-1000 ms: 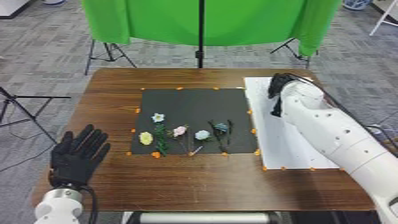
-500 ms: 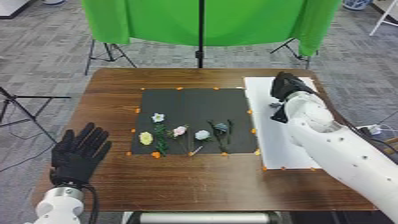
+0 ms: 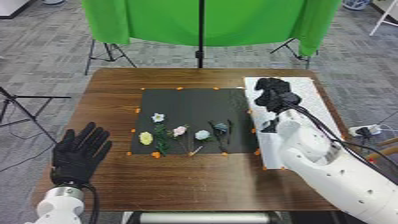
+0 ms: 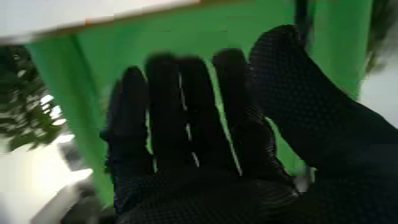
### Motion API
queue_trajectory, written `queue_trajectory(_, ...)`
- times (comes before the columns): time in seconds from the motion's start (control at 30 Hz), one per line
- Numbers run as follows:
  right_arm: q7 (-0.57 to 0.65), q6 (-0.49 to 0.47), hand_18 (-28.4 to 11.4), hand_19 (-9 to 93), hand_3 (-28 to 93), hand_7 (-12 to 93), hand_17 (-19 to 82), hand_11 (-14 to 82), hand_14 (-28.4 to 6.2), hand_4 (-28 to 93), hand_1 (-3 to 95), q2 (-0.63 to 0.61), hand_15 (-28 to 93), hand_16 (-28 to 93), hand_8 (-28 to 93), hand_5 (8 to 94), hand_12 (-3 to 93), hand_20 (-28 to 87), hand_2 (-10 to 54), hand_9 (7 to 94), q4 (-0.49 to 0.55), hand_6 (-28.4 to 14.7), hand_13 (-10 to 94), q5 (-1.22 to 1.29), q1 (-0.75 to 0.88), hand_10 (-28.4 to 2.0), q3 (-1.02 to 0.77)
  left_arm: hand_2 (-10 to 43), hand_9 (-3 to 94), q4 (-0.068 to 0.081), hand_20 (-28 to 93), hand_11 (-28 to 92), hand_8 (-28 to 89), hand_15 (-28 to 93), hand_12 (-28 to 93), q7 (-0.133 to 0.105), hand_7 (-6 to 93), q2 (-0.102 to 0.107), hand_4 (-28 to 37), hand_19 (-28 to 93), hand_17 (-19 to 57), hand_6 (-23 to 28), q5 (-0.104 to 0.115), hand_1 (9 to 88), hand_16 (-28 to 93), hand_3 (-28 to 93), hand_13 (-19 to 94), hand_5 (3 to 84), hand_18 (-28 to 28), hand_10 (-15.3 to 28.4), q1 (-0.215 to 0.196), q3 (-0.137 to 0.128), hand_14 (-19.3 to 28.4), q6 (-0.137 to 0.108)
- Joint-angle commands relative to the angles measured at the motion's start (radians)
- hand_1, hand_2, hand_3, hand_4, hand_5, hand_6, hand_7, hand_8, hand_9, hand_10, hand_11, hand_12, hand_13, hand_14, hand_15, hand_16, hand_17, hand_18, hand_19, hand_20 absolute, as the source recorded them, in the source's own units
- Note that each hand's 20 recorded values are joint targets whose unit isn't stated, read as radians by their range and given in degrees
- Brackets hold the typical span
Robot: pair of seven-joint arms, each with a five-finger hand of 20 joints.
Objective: Arrange flowers
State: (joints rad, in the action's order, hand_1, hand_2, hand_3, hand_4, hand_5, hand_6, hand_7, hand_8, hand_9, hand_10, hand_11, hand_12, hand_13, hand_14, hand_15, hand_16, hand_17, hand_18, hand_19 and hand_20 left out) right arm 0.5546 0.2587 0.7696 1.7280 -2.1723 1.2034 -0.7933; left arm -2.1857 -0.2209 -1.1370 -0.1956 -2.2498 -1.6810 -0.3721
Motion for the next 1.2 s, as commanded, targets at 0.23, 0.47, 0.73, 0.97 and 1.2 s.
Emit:
queue_trajectory(0.23, -0.022, -0.241, -19.8, 65, 77, 25, 14, 13.2, -15.2, -28, 50.3, 0.0, 26, 14, -17, 44.4, 11.9, 26, -9.5, 37.1, -0.165, -1.1, 31, 0.074, -0.022, -11.9, -0.022, 16.6, 40.3, 0.014, 14, 26, -11, 40, 11, -0.036, 20.2, -0.001, -28.3, 31, -4.9, 10.0, 0.013, 28.4, -7, 74, 29, 47.5, 13.9, 16.2, -0.023, 0.004, 15.2, 0.001)
queue_trajectory(0.47, 0.023, -0.108, -20.3, 67, 71, 27, 25, 20.1, -9.4, -28, 58.5, -0.001, 35, 25, -12, 56.2, 17.2, 26, -9.0, 56.8, -0.195, -0.7, 55, 0.077, -0.013, -12.3, -0.004, 16.4, 40.3, 0.011, 14, 26, -11, 40, 11, -0.037, 20.3, -0.002, -28.3, 31, -4.7, 9.9, 0.012, 28.5, -7, 74, 29, 47.5, 13.9, 16.1, -0.029, 0.001, 15.2, -0.003)
queue_trajectory(0.73, 0.013, -0.117, -19.8, 76, 66, 31, 32, 14.6, -7.5, -28, 65.9, -0.025, 53, 43, -2, 69.2, 44.4, 40, -8.9, 80.0, -0.04, -0.3, 68, 0.069, 0.08, -10.2, -0.079, 16.2, 40.4, 0.007, 15, 26, -11, 40, 11, -0.044, 20.4, -0.004, -28.3, 31, -4.7, 9.7, 0.011, 28.5, -7, 74, 29, 47.3, 14.0, 16.0, -0.043, -0.004, 15.1, 0.002)
queue_trajectory(0.97, -0.039, -0.124, -20.4, 75, 67, 30, 31, 14.8, -8.0, -28, 65.2, -0.002, 53, 43, -2, 68.9, 44.6, 40, -9.1, 79.2, 0.129, -0.8, 67, 0.037, 0.185, -10.7, -0.08, 16.2, 40.4, 0.007, 15, 26, -11, 40, 11, -0.037, 20.4, -0.005, -28.3, 31, -4.6, 9.8, 0.016, 28.5, -7, 74, 29, 47.3, 14.0, 16.0, -0.043, 0.004, 15.2, 0.003)
queue_trajectory(1.2, -0.057, -0.178, -20.6, 75, 67, 29, 31, 13.4, -7.9, -28, 64.6, 0.031, 54, 42, -2, 66.9, 42.4, 41, -9.4, 77.5, 0.149, -1.4, 65, 0.013, 0.176, -10.3, -0.031, 16.2, 40.4, 0.011, 15, 26, -11, 40, 11, -0.027, 20.3, -0.007, -28.3, 31, -4.7, 9.8, 0.007, 28.6, -7, 74, 29, 47.4, 14.0, 16.0, -0.026, 0.003, 15.1, 0.009)
